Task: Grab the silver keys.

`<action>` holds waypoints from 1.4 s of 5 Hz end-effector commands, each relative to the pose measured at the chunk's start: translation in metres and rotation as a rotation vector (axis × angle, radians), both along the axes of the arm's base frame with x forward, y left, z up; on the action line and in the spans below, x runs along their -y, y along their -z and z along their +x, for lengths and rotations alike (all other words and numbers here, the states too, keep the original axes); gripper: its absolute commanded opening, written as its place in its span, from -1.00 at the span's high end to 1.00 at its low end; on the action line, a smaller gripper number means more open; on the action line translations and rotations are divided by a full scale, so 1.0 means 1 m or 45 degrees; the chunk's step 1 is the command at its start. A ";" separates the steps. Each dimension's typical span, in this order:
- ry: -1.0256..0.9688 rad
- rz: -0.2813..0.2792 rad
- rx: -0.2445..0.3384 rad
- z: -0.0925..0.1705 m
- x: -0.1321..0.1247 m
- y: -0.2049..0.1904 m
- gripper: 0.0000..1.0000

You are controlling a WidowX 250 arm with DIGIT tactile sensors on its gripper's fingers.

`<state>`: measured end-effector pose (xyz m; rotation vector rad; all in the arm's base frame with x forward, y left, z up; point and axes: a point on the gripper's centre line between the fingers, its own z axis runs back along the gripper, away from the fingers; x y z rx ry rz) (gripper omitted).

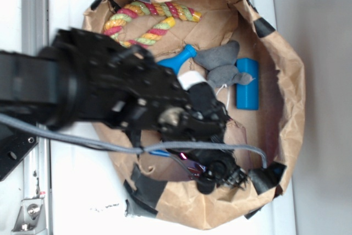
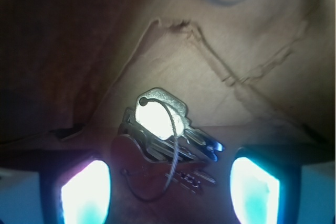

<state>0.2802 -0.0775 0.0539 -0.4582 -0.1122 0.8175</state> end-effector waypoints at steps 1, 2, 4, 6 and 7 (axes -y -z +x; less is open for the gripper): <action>0.070 -0.018 0.082 0.013 0.013 0.001 -1.00; 0.161 -0.042 0.183 0.018 0.018 0.005 -1.00; 0.338 -0.051 0.279 0.029 0.011 -0.005 -1.00; 0.309 -0.015 0.300 0.032 0.000 0.000 1.00; 0.310 0.008 0.315 0.031 0.001 0.007 1.00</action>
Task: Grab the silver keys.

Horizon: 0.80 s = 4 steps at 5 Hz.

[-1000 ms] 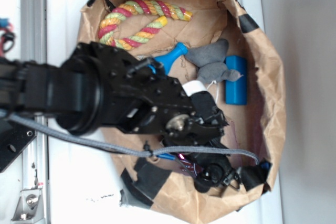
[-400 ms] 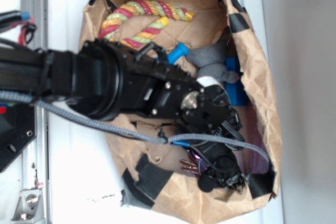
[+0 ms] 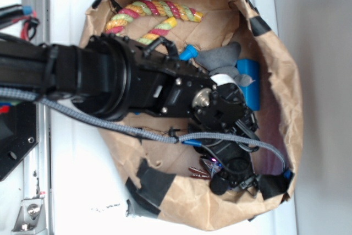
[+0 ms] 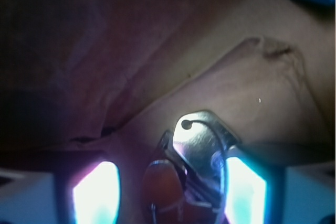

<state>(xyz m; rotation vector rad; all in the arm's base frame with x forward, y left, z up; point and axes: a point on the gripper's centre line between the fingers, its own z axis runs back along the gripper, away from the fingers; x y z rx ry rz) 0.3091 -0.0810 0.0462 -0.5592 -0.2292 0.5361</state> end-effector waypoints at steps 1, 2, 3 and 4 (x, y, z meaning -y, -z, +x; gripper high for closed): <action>0.009 0.027 0.075 -0.002 0.003 0.012 1.00; 0.059 0.018 0.052 -0.011 0.015 0.027 1.00; 0.118 0.013 0.030 -0.047 0.028 0.041 1.00; 0.131 0.014 0.049 -0.058 0.027 0.039 1.00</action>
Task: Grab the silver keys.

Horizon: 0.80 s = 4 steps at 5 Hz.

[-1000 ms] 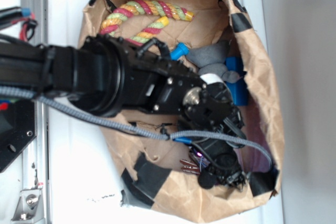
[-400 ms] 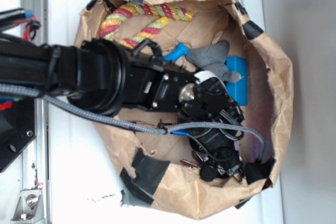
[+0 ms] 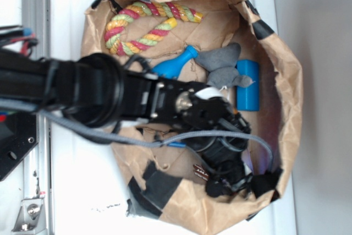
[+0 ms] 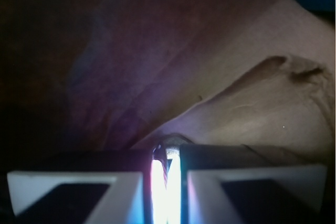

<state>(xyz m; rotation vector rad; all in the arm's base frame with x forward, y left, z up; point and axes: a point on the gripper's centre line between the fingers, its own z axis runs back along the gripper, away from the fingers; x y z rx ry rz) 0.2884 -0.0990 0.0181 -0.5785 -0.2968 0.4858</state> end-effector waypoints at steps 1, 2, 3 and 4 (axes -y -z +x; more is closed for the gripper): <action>0.053 0.031 -0.031 -0.036 -0.007 -0.003 1.00; -0.013 -0.014 -0.031 -0.029 -0.026 -0.028 1.00; -0.077 0.039 -0.058 0.010 -0.035 -0.056 1.00; -0.202 0.091 -0.129 0.031 -0.059 -0.086 1.00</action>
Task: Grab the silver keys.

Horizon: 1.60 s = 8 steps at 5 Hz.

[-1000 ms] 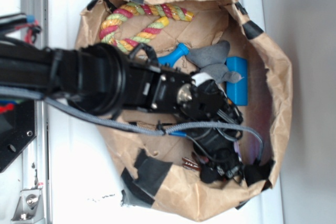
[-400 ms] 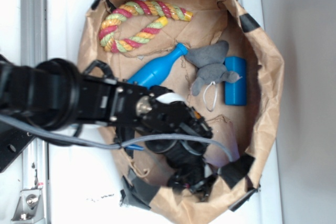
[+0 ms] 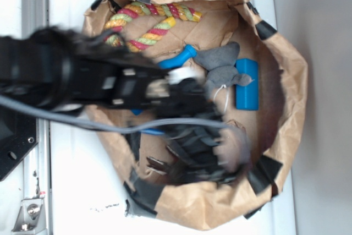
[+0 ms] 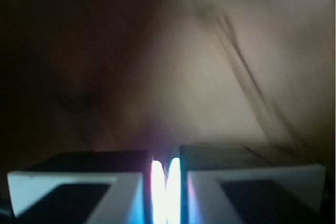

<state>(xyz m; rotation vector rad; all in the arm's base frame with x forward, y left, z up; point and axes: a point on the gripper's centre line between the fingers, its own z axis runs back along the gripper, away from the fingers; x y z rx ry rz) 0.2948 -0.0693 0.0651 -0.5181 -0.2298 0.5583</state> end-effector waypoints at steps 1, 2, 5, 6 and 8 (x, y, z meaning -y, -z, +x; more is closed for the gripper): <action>-0.147 0.074 0.009 0.019 -0.030 -0.072 1.00; -0.085 0.216 0.063 -0.016 -0.022 -0.105 1.00; -0.443 0.522 -0.001 -0.001 -0.055 -0.110 1.00; -0.395 0.513 -0.024 -0.005 -0.056 -0.110 1.00; -0.233 0.413 -0.058 -0.023 -0.063 -0.126 1.00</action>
